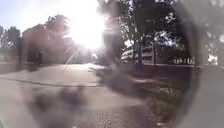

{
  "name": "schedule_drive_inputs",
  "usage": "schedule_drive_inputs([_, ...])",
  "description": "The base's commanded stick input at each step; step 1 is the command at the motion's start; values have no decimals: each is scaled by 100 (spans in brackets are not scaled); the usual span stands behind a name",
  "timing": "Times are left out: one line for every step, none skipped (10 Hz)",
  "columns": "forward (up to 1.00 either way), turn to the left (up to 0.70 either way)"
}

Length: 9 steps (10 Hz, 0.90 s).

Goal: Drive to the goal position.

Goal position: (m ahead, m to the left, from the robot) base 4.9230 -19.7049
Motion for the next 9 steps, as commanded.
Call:
schedule_drive_inputs([70,-12])
schedule_drive_inputs([70,0])
schedule_drive_inputs([70,0])
schedule_drive_inputs([70,0])
schedule_drive_inputs([70,0])
schedule_drive_inputs([70,-3])
schedule_drive_inputs([70,-9])
schedule_drive_inputs([70,-14])
schedule_drive_inputs([70,-14])
